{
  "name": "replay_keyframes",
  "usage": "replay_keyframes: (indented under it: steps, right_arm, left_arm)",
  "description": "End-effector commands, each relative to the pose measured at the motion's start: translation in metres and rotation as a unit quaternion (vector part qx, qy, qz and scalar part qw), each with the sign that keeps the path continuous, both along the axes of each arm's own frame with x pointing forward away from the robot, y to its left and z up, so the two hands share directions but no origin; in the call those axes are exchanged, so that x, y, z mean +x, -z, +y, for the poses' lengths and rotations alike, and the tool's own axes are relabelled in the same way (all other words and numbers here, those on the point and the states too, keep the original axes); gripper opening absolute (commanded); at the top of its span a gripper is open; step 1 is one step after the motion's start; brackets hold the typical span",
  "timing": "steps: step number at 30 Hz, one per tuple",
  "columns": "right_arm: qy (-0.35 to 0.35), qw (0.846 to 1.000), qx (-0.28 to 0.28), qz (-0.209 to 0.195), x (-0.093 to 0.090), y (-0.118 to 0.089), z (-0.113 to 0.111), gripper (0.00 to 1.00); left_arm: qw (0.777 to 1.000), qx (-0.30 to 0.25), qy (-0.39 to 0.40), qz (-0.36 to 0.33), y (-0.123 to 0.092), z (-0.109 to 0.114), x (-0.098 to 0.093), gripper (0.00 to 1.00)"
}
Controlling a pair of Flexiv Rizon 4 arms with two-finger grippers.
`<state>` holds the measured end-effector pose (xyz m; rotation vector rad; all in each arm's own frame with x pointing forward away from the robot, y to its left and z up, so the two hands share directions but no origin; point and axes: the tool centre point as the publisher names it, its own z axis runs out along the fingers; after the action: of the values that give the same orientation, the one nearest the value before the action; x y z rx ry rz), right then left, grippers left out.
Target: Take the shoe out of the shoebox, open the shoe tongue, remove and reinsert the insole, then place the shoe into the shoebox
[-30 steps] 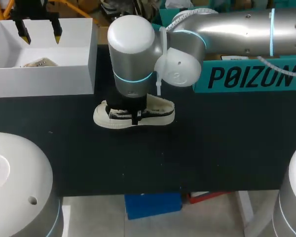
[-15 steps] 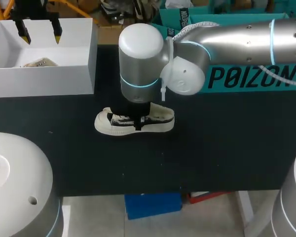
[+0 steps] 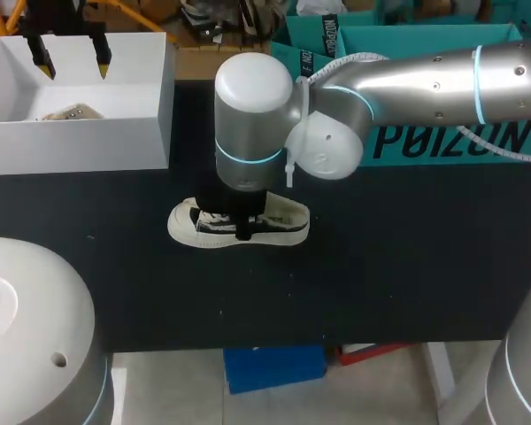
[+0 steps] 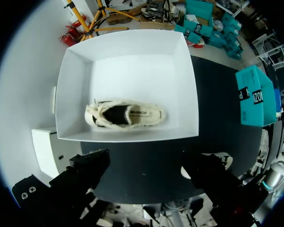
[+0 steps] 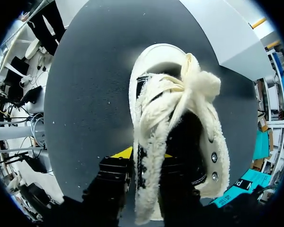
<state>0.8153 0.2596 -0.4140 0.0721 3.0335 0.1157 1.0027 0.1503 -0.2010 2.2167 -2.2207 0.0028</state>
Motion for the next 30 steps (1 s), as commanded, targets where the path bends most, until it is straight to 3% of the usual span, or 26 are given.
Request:
replay_keyframes:
  steps: [1, 8, 18, 23, 30]
  right_arm:
    - [0.000, 1.000, 0.001, -0.005, 0.000, -0.009, -0.001, 1.00]
    - [-0.025, 1.000, -0.010, 0.002, 0.005, -0.049, -0.011, 1.00]
    - [-0.033, 0.999, -0.023, -0.018, 0.017, -0.101, -0.029, 1.00]
    - [-0.038, 0.999, -0.013, -0.030, 0.019, -0.113, -0.037, 1.00]
    - [-0.050, 0.994, 0.070, -0.062, 0.015, -0.108, -0.053, 1.00]
  left_arm:
    - [1.000, 0.001, -0.001, 0.001, -0.001, 0.000, -0.001, 1.00]
    - [1.000, 0.001, -0.001, 0.001, -0.001, 0.000, -0.001, 1.00]
    - [1.000, 0.001, -0.001, 0.001, -0.001, 0.000, -0.001, 1.00]
    - [1.000, 0.001, -0.001, 0.001, -0.001, 0.000, -0.001, 1.00]
    - [1.000, 0.001, -0.001, 0.001, -0.001, 0.000, -0.001, 1.00]
